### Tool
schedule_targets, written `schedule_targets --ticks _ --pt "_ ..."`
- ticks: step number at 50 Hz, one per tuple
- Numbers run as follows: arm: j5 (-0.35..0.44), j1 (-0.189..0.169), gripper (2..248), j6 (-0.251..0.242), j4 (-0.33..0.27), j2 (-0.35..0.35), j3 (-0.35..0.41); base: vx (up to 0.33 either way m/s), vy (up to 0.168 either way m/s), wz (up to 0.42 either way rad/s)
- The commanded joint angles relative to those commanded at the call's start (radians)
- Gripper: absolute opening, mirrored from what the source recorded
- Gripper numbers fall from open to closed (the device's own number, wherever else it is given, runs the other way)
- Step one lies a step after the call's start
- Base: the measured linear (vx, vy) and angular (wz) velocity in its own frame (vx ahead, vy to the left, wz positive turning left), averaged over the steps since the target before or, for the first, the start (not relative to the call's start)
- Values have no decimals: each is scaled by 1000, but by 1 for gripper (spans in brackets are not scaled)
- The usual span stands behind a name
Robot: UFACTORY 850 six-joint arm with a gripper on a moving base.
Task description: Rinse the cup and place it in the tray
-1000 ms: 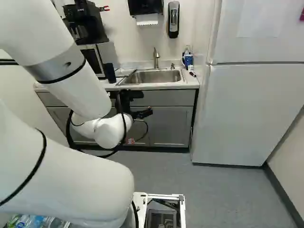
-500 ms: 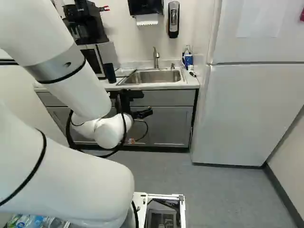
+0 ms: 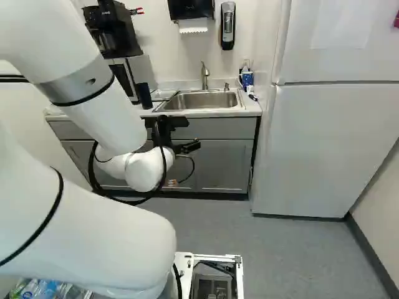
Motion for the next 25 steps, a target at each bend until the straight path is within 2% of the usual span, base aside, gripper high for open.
schedule_targets --ticks 25 --pt "0 0 247 0 0 7 -57 0 0 0"
